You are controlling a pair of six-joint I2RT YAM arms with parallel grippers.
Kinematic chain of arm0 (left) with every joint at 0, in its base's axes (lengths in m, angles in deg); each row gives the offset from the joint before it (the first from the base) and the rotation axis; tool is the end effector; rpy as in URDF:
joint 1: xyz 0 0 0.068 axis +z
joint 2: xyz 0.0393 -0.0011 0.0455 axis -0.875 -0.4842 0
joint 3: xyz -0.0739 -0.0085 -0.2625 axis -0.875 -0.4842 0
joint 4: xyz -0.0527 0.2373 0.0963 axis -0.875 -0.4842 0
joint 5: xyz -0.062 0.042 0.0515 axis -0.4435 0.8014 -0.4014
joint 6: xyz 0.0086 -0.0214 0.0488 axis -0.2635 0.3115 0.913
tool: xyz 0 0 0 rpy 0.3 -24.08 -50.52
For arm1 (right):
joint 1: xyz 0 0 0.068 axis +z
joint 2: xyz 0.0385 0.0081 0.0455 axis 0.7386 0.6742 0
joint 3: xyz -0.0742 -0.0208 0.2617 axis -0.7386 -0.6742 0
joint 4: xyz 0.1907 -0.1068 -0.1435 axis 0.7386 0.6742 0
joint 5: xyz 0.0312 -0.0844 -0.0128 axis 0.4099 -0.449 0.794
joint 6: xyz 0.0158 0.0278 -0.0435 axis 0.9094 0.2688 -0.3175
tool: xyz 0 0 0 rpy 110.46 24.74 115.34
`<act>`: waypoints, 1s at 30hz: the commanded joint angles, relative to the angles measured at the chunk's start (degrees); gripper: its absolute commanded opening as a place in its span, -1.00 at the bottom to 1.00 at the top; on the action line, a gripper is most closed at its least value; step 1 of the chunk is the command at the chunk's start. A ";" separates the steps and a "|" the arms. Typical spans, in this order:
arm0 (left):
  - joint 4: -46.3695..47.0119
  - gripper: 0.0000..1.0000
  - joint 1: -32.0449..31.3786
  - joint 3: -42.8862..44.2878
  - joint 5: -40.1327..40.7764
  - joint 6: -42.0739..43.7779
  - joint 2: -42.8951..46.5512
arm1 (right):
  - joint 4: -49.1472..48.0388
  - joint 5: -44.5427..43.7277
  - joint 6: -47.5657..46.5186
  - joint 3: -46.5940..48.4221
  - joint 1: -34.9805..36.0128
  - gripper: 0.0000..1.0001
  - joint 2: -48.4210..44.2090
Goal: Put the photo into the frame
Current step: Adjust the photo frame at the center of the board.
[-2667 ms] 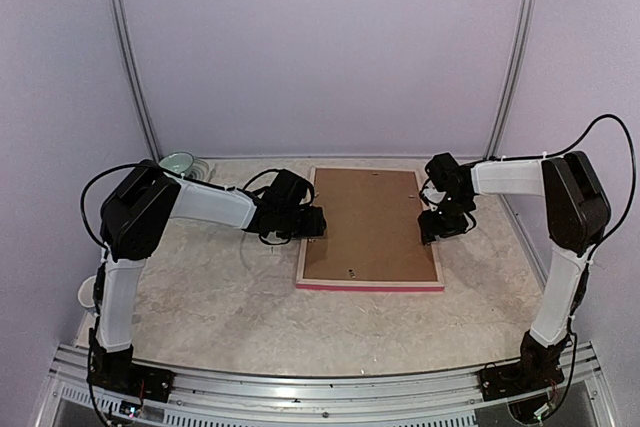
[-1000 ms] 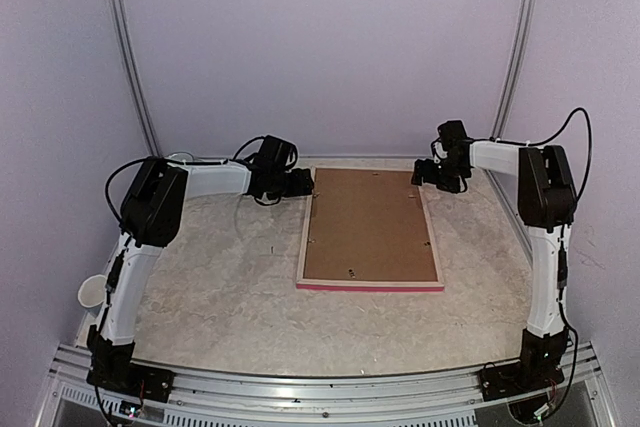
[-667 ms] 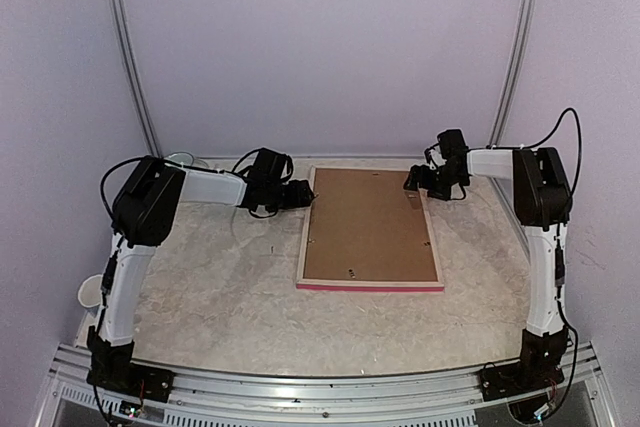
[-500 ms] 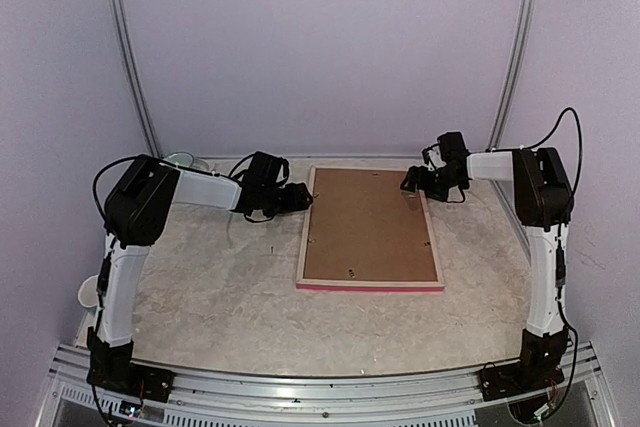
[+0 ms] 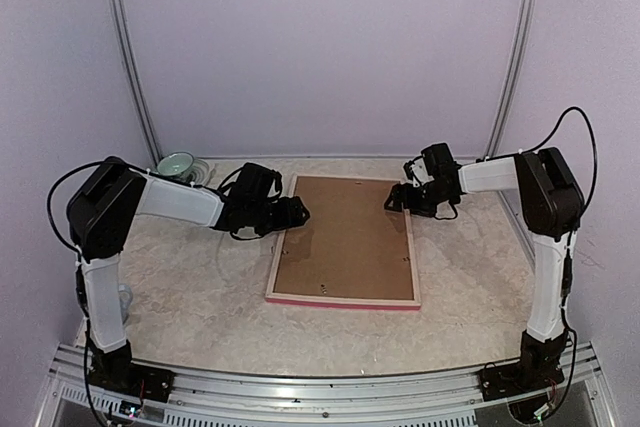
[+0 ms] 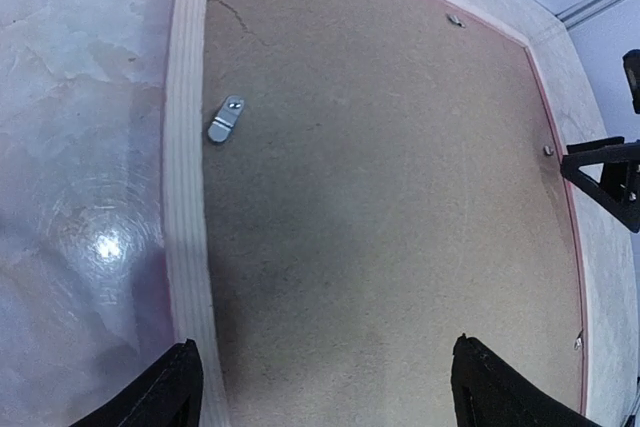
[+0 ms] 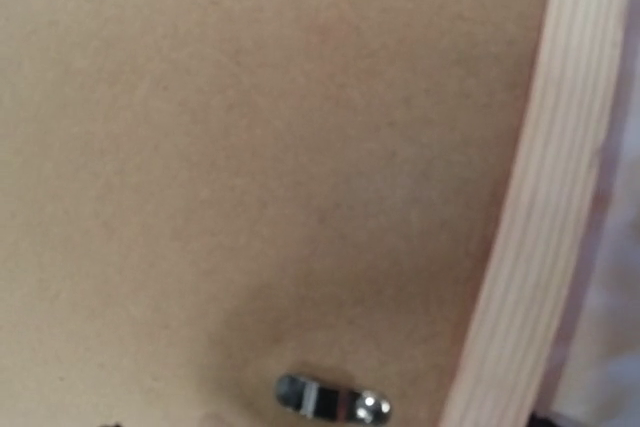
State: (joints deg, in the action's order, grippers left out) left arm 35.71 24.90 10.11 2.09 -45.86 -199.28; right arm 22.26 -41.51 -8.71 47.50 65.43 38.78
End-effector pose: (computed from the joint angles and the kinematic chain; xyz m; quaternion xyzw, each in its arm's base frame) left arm 0.3482 -0.2563 0.1495 0.0084 0.9053 -0.2662 0.3308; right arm 0.4268 0.1482 0.1449 -0.0157 0.9334 0.2435 0.2632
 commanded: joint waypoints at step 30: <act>1.56 0.74 -6.20 -22.21 5.58 -5.05 19.95 | 25.04 -14.09 -22.63 -3.08 10.36 0.88 -22.65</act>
State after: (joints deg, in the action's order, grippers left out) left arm 36.23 19.15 -9.58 6.83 -50.45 -181.38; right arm 41.30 -56.85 -27.82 45.75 73.04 17.84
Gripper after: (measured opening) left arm 0.872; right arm 0.954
